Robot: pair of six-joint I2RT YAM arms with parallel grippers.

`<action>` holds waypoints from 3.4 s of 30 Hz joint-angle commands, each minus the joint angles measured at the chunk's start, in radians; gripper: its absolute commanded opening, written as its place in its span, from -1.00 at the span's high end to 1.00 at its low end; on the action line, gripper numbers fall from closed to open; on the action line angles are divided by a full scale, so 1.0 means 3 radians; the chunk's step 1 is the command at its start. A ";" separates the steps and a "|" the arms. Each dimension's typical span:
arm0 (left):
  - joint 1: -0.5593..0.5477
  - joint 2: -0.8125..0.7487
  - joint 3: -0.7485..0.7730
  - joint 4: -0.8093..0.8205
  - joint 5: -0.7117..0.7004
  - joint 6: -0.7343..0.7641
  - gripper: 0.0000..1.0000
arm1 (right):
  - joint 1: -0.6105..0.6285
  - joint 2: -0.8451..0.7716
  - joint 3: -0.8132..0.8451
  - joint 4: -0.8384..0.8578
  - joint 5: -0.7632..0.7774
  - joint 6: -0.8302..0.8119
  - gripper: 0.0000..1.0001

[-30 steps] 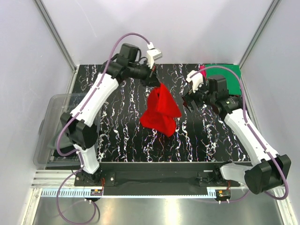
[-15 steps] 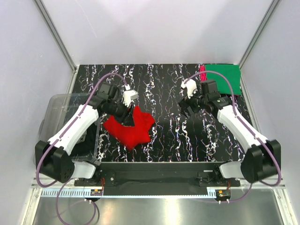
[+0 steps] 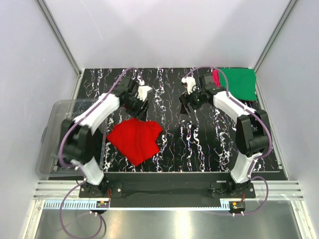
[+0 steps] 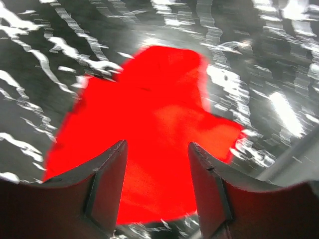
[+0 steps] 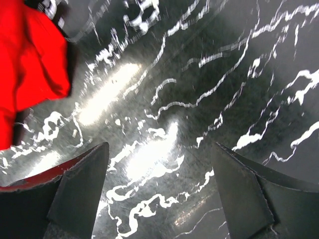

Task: Fold and stack the t-shirts
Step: Move the tshirt to the center of the board, then flatten the tshirt out

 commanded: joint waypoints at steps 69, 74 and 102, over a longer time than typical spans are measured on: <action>-0.0327 -0.0196 0.1481 -0.1048 0.1236 0.0793 1.00 | -0.0496 -0.0339 0.0410 0.0136 0.0585 0.0166 -0.87; -0.0322 -0.0484 0.0376 -0.1238 0.0505 0.1016 -0.05 | -0.0496 -0.0222 0.0394 0.0141 0.0325 0.0110 -0.85; -0.0230 -0.0382 -0.0601 -0.0814 0.0770 0.0755 -0.13 | 0.0393 0.0672 0.0414 -0.0013 -0.0484 -0.1097 -0.54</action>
